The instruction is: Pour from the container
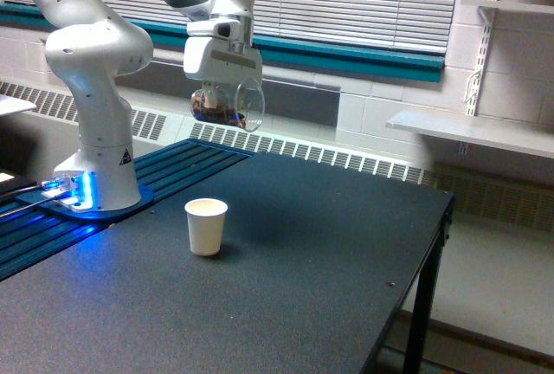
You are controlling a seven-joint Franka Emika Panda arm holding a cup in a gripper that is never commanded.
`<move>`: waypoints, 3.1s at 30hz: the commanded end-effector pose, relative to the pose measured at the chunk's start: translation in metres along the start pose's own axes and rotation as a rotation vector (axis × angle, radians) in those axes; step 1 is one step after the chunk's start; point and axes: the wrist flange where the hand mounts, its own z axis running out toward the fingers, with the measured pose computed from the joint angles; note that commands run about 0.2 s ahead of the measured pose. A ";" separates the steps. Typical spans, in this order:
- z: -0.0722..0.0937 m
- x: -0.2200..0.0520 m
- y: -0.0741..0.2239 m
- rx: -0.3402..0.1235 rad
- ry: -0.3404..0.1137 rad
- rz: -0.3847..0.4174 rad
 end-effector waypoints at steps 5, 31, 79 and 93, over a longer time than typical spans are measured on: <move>0.017 -0.007 0.011 -0.037 -0.050 0.046; 0.041 -0.004 0.024 -0.123 -0.154 0.138; -0.015 -0.028 0.072 -0.165 -0.203 0.425; -0.013 -0.023 0.077 -0.171 -0.216 0.453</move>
